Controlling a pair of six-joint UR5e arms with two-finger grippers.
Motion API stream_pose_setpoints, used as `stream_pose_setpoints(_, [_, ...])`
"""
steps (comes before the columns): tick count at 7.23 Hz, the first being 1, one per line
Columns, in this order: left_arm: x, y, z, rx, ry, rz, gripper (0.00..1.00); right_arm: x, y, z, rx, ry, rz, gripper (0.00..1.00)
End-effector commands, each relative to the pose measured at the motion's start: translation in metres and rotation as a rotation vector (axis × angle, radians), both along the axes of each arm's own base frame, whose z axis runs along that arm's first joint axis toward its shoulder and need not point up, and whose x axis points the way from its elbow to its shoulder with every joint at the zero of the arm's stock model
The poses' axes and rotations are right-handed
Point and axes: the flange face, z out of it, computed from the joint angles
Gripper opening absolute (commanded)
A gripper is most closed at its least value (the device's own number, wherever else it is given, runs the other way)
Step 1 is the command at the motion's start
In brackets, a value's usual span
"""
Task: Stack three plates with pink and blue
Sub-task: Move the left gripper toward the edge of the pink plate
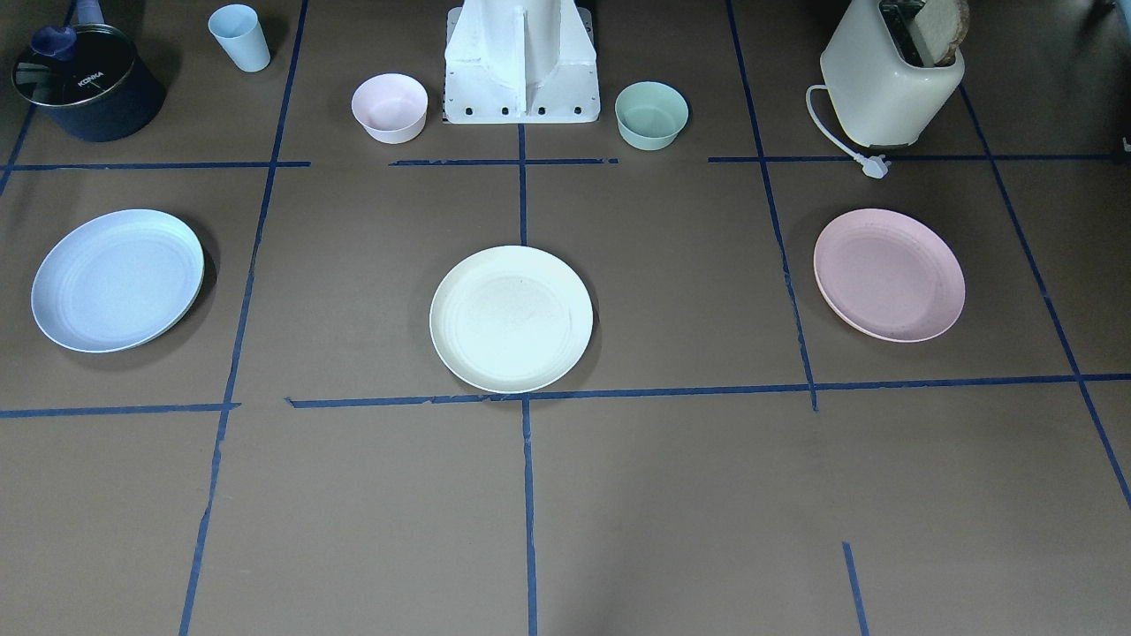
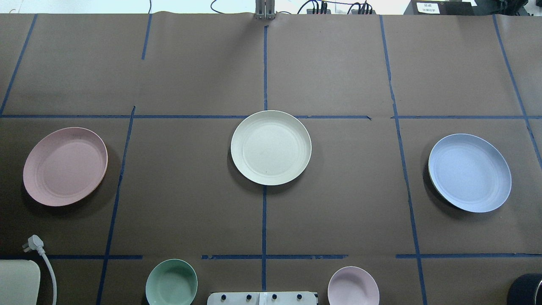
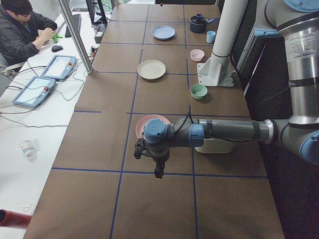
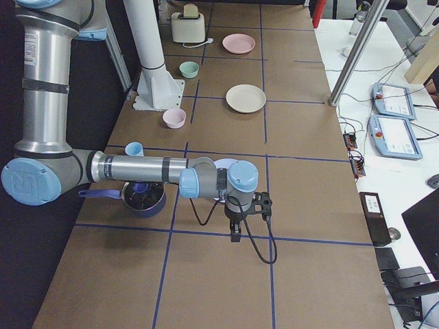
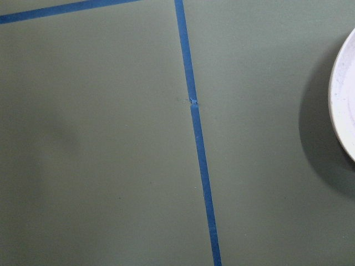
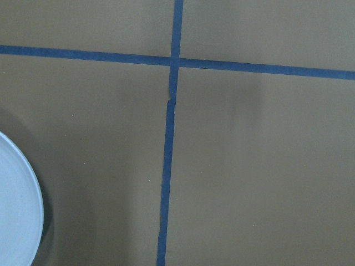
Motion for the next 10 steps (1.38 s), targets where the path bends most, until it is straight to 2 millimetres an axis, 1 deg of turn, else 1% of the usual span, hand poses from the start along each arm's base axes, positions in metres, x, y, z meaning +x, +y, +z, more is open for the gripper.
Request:
stream_pose_setpoints(1, [0.000, -0.001, -0.001, 0.004, 0.000, 0.000, 1.00, 0.000, -0.002, -0.003, 0.012, -0.001, 0.000, 1.00])
stream_pose_setpoints(3, [0.002, -0.005, -0.005, 0.017, 0.002, 0.001, 1.00, -0.001, -0.006, -0.006, 0.029, -0.002, 0.000, 1.00])
stream_pose_setpoints(4, [0.004, -0.020, -0.019, 0.061, 0.011, 0.003, 1.00, -0.001, -0.008, -0.009, 0.035, -0.003, 0.000, 1.00])
stream_pose_setpoints(5, [0.007, -0.060, -0.047, 0.165, 0.017, 0.005, 1.00, -0.003, -0.014, -0.012, 0.056, -0.004, -0.005, 1.00])
stream_pose_setpoints(6, [0.010, -0.092, -0.064, 0.225, 0.032, 0.008, 1.00, -0.005, -0.015, -0.013, 0.064, -0.005, -0.008, 1.00])
stream_pose_setpoints(7, [0.012, -0.094, -0.068, 0.243, 0.045, 0.007, 1.00, -0.009, -0.019, -0.014, 0.067, -0.005, -0.017, 1.00])
stream_pose_setpoints(8, [0.044, -0.097, -0.070, 0.288, 0.062, 0.043, 1.00, -0.011, -0.020, -0.015, 0.067, -0.005, -0.020, 1.00])
stream_pose_setpoints(9, [0.094, -0.097, -0.070, 0.165, 0.074, -0.023, 1.00, -0.013, -0.020, -0.014, 0.066, -0.005, -0.023, 1.00])
stream_pose_setpoints(10, [0.135, -0.096, -0.066, 0.089, 0.090, -0.118, 1.00, -0.014, -0.020, -0.014, 0.064, -0.005, -0.026, 1.00])
